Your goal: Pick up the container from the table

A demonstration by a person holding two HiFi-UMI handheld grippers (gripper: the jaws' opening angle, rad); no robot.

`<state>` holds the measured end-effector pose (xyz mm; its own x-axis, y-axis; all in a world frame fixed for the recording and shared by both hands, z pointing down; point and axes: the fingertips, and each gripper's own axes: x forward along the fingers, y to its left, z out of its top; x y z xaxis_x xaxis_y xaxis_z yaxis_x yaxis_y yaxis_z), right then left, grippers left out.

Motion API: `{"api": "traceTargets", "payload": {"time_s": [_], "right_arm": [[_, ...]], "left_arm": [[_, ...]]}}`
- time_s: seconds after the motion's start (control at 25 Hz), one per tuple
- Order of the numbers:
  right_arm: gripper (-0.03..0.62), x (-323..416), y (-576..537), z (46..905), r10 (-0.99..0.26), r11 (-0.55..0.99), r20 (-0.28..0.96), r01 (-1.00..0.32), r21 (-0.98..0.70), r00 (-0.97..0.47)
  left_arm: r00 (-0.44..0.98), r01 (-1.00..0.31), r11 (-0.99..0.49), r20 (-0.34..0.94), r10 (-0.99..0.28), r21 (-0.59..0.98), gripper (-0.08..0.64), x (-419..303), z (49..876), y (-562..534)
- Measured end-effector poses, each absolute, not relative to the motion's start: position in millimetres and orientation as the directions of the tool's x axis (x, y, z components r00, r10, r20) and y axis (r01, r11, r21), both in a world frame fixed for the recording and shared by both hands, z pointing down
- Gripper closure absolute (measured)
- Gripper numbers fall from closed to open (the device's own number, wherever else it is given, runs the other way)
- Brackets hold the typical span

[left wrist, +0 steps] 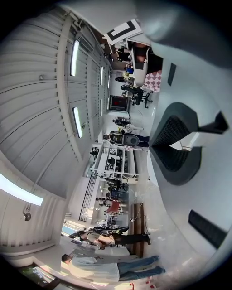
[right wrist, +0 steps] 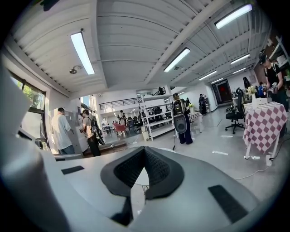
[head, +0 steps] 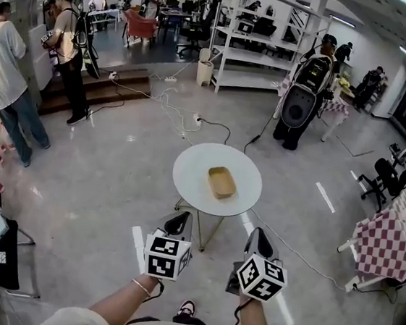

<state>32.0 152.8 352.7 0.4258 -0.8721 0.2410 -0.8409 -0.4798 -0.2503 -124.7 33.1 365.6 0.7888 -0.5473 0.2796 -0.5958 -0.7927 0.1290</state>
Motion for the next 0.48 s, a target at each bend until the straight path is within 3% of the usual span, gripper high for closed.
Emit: {"api": "traceTargets", "payload": {"time_s": [0.48], "right_arm": [[0.571, 79.4, 115.9, 358.5, -0.896, -0.42, 0.266, -0.872, -0.25, 0.355]], "left_arm": [[0.741, -0.652, -0.751, 0.299, -0.602, 0.102, 0.552, -89.3, 369.2, 4.3]]}}
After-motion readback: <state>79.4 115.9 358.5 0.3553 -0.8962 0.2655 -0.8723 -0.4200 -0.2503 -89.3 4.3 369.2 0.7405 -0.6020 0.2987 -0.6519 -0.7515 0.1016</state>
